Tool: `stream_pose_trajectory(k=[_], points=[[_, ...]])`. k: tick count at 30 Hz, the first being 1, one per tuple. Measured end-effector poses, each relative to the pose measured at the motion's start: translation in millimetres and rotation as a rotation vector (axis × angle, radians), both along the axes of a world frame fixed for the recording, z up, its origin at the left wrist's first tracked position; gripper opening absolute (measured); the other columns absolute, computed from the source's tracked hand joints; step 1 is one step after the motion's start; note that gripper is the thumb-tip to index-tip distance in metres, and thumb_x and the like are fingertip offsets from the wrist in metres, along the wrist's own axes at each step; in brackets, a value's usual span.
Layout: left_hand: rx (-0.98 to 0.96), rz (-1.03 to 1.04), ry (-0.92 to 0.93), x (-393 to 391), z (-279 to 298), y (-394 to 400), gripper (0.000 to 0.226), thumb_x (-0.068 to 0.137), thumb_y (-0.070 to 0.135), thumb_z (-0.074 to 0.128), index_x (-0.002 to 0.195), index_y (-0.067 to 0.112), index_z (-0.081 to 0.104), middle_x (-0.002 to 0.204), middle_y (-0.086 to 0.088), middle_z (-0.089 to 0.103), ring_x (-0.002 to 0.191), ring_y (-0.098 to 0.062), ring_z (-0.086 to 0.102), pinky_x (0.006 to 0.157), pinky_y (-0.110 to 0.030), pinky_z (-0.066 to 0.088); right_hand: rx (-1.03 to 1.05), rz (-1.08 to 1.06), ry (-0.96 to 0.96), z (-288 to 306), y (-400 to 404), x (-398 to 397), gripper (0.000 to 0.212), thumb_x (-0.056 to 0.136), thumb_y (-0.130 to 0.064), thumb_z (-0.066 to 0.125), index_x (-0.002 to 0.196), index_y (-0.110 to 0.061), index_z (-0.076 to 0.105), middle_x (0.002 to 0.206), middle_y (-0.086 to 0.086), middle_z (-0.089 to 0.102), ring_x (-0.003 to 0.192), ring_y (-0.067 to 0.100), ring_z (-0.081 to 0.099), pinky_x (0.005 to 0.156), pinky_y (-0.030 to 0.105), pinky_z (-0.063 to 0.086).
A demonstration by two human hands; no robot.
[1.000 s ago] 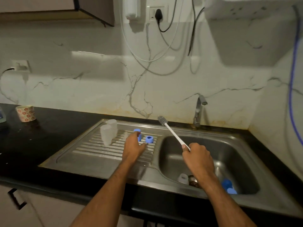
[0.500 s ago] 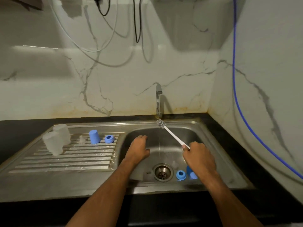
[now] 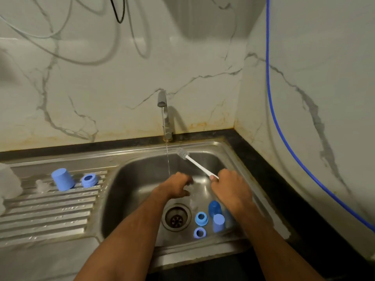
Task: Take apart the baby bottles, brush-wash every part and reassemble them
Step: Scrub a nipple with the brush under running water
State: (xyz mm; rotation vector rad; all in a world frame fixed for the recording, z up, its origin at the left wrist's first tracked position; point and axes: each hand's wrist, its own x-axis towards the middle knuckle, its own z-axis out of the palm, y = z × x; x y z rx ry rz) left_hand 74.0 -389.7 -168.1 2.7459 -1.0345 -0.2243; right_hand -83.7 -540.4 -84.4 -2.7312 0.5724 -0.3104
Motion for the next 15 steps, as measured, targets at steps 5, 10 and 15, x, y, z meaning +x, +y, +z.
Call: stream_pose_trajectory(k=[5, 10, 15], points=[[0.070, -0.051, 0.084, 18, -16, -22, 0.039, 0.080, 0.024, 0.082, 0.116, 0.018, 0.069, 0.106, -0.001, 0.072, 0.098, -0.017, 0.066, 0.084, -0.025, 0.050, 0.005, -0.014, 0.060, -9, -12, 20, 0.039, 0.105, -0.046, 0.044, 0.109, -0.014, 0.065, 0.085, 0.002, 0.058, 0.087, 0.021, 0.060, 0.075, 0.034, 0.048], [0.137, -0.091, 0.111, 28, -40, -30, 0.034, 0.080, 0.020, 0.081, 0.112, 0.016, 0.072, 0.105, -0.003, 0.073, 0.097, -0.019, 0.066, 0.084, -0.025, 0.048, -0.018, 0.002, 0.128, -16, -12, 33, 0.037, 0.106, -0.045, 0.043, 0.107, -0.013, 0.063, 0.070, -0.003, 0.039, 0.067, 0.011, 0.045, 0.070, 0.030, 0.037], [0.152, -0.091, 0.120, 26, -60, -35, 0.024, 0.083, 0.009, 0.076, 0.105, 0.017, 0.073, 0.106, -0.004, 0.072, 0.098, -0.021, 0.067, 0.082, -0.025, 0.049, -0.016, -0.006, 0.156, -33, -14, 33, 0.036, 0.107, -0.045, 0.043, 0.109, -0.015, 0.062, 0.071, -0.003, 0.041, 0.069, 0.010, 0.046, 0.070, 0.028, 0.037]])
